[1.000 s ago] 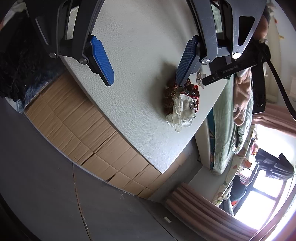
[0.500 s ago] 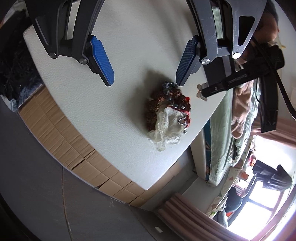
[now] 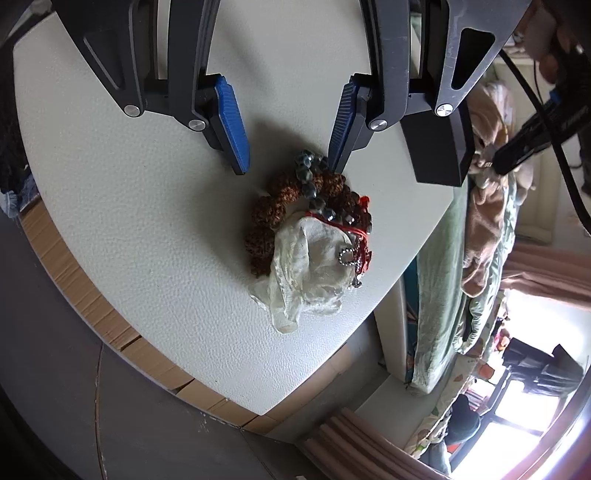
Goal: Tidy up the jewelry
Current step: 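Place the butterfly brooch into the black box with the left tool, then grasp the silver chain bracelet with the right tool and drop it into the box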
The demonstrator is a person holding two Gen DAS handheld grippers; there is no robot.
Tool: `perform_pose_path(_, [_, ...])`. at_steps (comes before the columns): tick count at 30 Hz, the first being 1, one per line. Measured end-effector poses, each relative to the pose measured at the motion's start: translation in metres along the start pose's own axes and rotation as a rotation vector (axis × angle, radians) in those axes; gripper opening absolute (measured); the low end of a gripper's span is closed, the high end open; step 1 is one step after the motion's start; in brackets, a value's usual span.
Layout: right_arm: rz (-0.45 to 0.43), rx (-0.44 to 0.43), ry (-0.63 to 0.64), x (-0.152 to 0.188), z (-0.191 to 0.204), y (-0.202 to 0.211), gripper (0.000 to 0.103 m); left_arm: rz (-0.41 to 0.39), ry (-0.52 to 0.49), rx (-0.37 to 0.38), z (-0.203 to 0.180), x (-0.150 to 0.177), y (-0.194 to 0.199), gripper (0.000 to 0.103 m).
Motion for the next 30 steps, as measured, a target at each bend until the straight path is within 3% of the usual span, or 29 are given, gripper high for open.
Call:
perform_pose_path(1, [-0.003, 0.003, 0.004, -0.001, 0.001, -0.002, 0.041, -0.004, 0.012, -0.003, 0.006, 0.001, 0.002, 0.012])
perform_pose_path(2, [0.0, 0.022, 0.006, -0.001, 0.0, -0.004, 0.029, -0.008, 0.022, -0.006, 0.012, 0.004, 0.005, 0.012])
perform_pose_path(4, [-0.003, 0.025, 0.003, -0.002, 0.001, -0.004, 0.028, -0.014, 0.039, -0.005, 0.021, 0.01, 0.011, 0.013])
perform_pose_path(6, [0.009, 0.006, -0.016, 0.003, 0.002, -0.001, 0.01, -0.019, 0.058, 0.001, 0.031, 0.016, 0.016, 0.012])
perform_pose_path(20, [-0.034, -0.064, -0.021, 0.028, 0.038, 0.046, 0.01, -0.049, 0.162, 0.07, 0.068, 0.043, 0.033, 0.013])
perform_pose_path(25, [-0.067, -0.067, 0.021, 0.031, 0.056, 0.07, 0.01, -0.055, 0.224, 0.157, 0.07, 0.044, 0.034, 0.014])
perform_pose_path(27, [-0.077, -0.075, 0.041, 0.032, 0.067, 0.078, 0.01, -0.025, 0.244, 0.183, 0.069, 0.044, 0.032, 0.023])
perform_pose_path(29, [-0.083, -0.084, 0.062, 0.033, 0.081, 0.083, 0.01, -0.029, 0.259, 0.193, 0.07, 0.044, 0.034, 0.058])
perform_pose_path(30, [-0.081, -0.092, 0.071, 0.034, 0.088, 0.085, 0.01, -0.048, 0.265, 0.189, 0.073, 0.044, 0.037, 0.065])
Point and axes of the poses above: each gripper's, at about its wrist camera, not at the fingertips, and y roughly against the way its jaws point, z to its left, x to its underside, the point moved 9 cm from there along -y, roughly the way its jaws point, and after that the axes turned 2 degrees about -y, right-handed, at the moved point
